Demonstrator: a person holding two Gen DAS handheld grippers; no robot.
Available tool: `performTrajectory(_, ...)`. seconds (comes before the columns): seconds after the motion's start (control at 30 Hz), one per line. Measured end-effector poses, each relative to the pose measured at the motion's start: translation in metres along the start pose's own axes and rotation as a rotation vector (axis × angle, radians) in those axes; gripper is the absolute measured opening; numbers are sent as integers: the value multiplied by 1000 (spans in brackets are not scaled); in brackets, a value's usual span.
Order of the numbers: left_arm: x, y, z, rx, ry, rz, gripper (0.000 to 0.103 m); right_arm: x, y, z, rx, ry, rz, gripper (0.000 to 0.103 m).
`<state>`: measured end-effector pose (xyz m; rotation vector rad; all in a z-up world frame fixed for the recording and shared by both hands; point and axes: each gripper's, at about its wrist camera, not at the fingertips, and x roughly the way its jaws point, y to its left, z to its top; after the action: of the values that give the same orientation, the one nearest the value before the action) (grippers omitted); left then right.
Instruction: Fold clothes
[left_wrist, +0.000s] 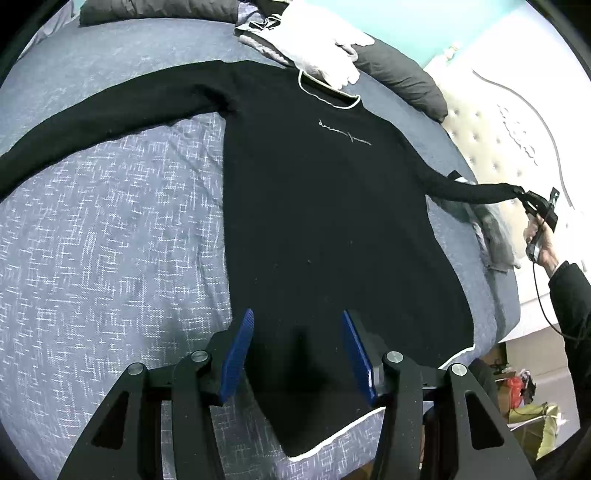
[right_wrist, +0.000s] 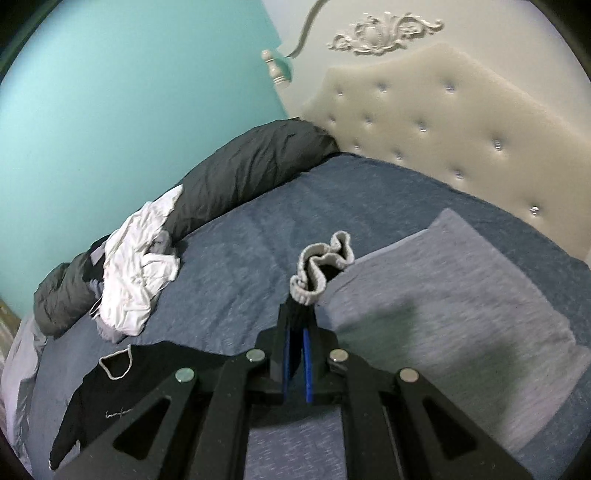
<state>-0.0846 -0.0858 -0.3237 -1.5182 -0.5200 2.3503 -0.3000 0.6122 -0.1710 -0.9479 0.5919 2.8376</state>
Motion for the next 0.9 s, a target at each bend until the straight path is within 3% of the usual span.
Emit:
performTrajectory(0.13,-5,1,-1,-2,-9,-1,56,-7,43,-4,-82,0,69,5)
performTrajectory(0.3,-13,3,-6,-10,-21,-3,58,-24,153,-28,-294,45,256,5)
performTrajectory(0.47,-29,3,-12,-17,-52,-5,58,-38,267,-92,-442,164,464,5)
performTrajectory(0.57,-40,5,-16,-19,-63,4,59,-43,328,-153,-521,261,559,5)
performTrajectory(0.73,-51,5,-24,-11,-78,16,60,-30,376,-259,-588,399,557,5)
performTrajectory(0.9,-55,5,-26,-7,-81,19,60,-11,392,-334,-665,490,518,6)
